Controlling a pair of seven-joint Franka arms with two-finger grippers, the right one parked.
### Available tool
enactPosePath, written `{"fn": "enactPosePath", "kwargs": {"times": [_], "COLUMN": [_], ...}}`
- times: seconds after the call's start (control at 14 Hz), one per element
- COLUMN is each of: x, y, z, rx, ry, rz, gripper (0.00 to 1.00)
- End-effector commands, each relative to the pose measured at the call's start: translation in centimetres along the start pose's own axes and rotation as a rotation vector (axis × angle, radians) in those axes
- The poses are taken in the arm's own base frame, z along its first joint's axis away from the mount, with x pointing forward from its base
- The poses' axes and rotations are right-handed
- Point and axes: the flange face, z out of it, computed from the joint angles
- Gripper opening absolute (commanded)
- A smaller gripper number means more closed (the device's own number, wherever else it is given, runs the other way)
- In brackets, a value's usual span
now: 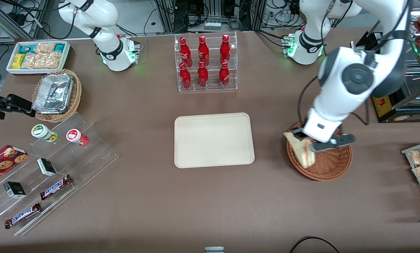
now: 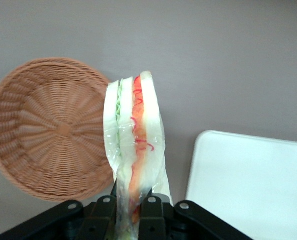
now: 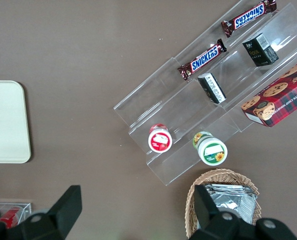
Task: Place sandwich from basket to tray
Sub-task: 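Carry the sandwich with the left gripper over the white tray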
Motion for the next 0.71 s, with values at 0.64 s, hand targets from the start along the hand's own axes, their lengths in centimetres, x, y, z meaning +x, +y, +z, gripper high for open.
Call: {"fn": "enactPosePath", "kwargs": {"times": [0.64], "x": [-8.2], "y": [22.6], "z": [10.9], "rx": [0.008], "ry": [-0.05], "rz": [0.25], "gripper": [0.0]}}
